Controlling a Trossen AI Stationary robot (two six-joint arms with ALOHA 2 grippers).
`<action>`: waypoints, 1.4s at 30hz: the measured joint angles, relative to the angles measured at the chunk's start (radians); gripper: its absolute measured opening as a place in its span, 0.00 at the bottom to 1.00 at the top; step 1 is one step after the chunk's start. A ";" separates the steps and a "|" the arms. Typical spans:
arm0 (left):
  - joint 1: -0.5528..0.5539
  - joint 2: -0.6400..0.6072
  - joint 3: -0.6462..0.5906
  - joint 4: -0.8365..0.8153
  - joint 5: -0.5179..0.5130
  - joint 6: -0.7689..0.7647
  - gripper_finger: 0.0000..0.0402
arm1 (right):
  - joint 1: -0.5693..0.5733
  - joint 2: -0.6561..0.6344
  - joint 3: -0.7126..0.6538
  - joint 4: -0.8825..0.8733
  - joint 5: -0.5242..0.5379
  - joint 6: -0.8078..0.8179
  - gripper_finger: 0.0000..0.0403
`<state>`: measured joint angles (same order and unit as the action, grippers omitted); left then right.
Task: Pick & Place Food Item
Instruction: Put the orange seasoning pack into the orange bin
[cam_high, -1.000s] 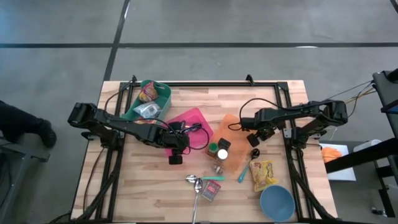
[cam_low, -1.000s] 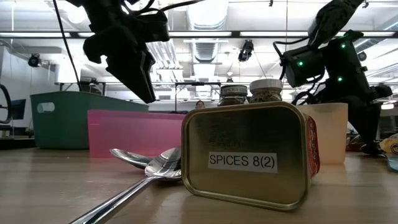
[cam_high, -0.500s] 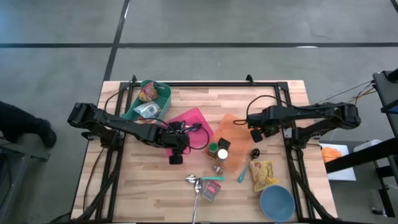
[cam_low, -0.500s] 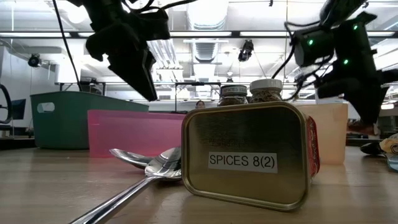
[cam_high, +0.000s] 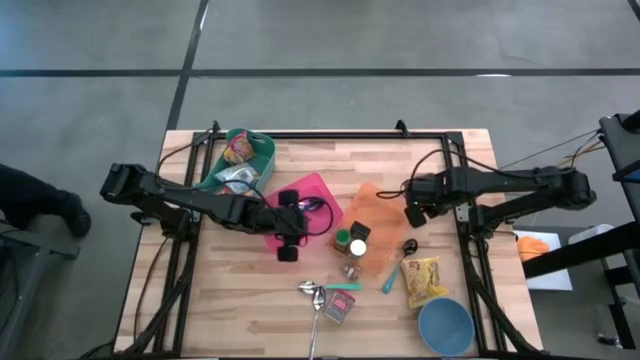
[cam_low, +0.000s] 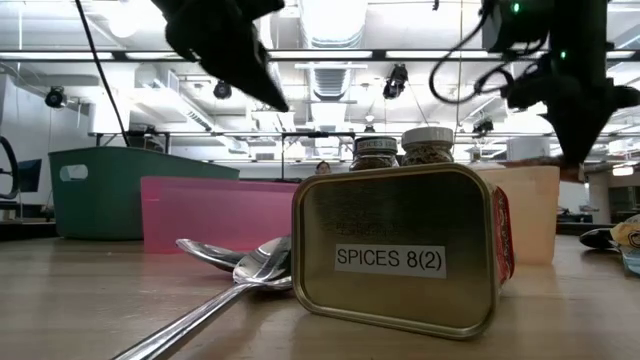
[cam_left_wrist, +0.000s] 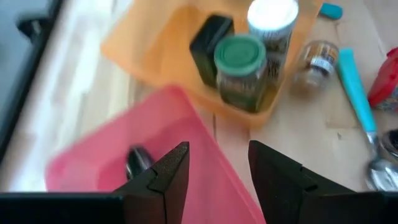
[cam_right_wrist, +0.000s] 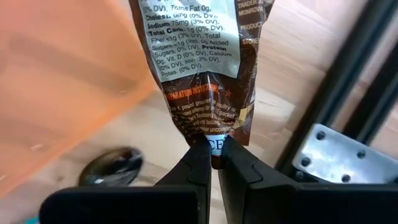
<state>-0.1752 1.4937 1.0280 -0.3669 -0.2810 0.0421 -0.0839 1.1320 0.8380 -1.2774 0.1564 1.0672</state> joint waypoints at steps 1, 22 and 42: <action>0.000 0.000 0.000 0.019 -0.010 0.037 0.41 | 0.013 0.001 0.014 0.000 -0.002 -0.005 0.02; 0.000 0.001 -0.001 0.468 -0.045 0.702 0.41 | 0.318 0.010 0.214 0.401 -0.082 -0.170 0.02; 0.000 0.045 0.047 0.520 0.178 0.789 0.68 | 0.374 0.011 0.107 0.731 -0.184 -0.194 0.02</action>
<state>-0.1753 1.5385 1.0751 0.1530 -0.1028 0.8312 0.2901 1.1427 0.9455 -0.5467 -0.0278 0.8733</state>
